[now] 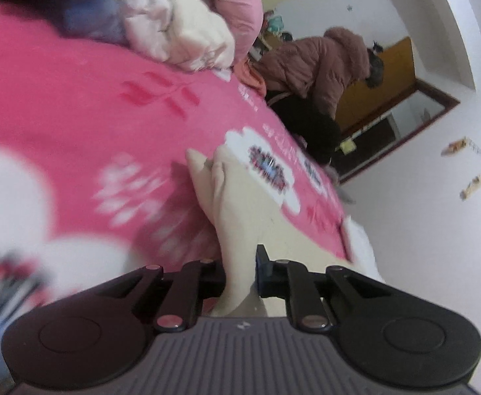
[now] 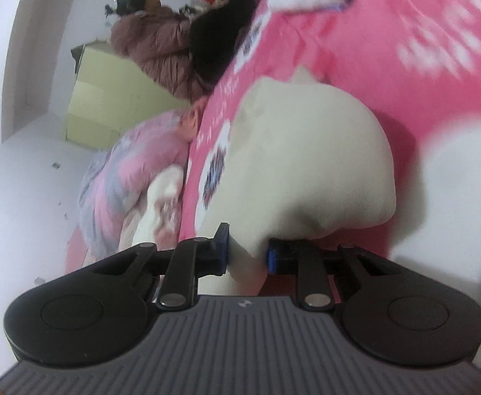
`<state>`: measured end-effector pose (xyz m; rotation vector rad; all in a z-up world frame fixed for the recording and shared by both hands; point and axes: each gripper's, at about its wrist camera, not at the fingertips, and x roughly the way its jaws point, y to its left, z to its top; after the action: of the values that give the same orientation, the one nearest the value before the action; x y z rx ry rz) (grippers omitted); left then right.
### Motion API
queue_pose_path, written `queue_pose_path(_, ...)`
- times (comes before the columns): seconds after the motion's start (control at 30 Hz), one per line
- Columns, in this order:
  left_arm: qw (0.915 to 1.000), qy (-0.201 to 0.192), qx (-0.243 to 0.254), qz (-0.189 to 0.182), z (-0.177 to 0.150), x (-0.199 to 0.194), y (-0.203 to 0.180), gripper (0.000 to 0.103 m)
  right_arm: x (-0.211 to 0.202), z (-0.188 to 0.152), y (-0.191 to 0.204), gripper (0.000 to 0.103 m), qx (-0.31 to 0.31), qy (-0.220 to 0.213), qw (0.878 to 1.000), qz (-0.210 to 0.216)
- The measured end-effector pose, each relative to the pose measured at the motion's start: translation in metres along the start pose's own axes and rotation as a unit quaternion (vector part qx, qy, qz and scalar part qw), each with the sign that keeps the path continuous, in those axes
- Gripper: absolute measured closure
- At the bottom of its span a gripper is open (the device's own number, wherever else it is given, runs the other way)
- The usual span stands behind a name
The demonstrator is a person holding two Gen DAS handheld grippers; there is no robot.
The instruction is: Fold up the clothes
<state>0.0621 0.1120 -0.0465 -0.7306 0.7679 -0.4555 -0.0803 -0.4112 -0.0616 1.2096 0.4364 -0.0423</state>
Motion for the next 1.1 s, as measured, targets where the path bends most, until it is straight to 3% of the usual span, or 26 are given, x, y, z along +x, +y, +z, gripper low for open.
queue_pose_path(0.1,0.9998,0.010,-0.003,0.016,-0.016,-0.021,0.021,0.089,-0.027,-0.034,-0.002,0.082,-0.014,0.011,1.000,-0.007)
queue_pose_path(0.2,0.9990,-0.001,-0.008,0.043,-0.015,-0.027,0.039,0.072,-0.040,-0.054,-0.005,0.077,-0.045,0.017,0.998,-0.031)
queue_pose_path(0.3,0.9988,-0.028,-0.009,0.039,-0.003,-0.038,0.044,0.067,-0.044,-0.051,-0.004,0.068,-0.053,0.025,0.997,-0.048)
queue_pose_path(0.4,0.9977,-0.051,0.023,0.038,0.009,-0.048,0.039,0.055,-0.051,-0.050,0.000,0.064,-0.071,0.033,0.995,-0.067)
queue_pose_path(0.53,0.9965,-0.047,0.061,0.032,0.020,-0.042,0.023,0.048,-0.069,-0.052,0.011,0.062,-0.111,0.040,0.988,-0.098)
queue_pose_path(0.7,0.9945,-0.010,0.100,0.029,0.040,-0.005,-0.007,0.047,-0.093,-0.041,0.039,0.062,-0.183,-0.014,0.965,-0.187)
queue_pose_path(0.9,0.9721,0.023,0.219,0.080,0.049,0.047,-0.045,0.047,-0.064,-0.016,0.072,0.062,-0.292,-0.043,0.941,-0.166)
queue_pose_path(1.0,0.9673,0.044,0.233,0.090,0.054,0.066,-0.045,0.047,-0.033,0.006,0.082,0.055,-0.344,-0.042,0.926,-0.149)
queue_pose_path(1.1,0.9682,0.059,0.226,0.089,0.060,0.074,-0.038,0.047,0.000,0.030,0.087,0.050,-0.388,-0.032,0.911,-0.133)
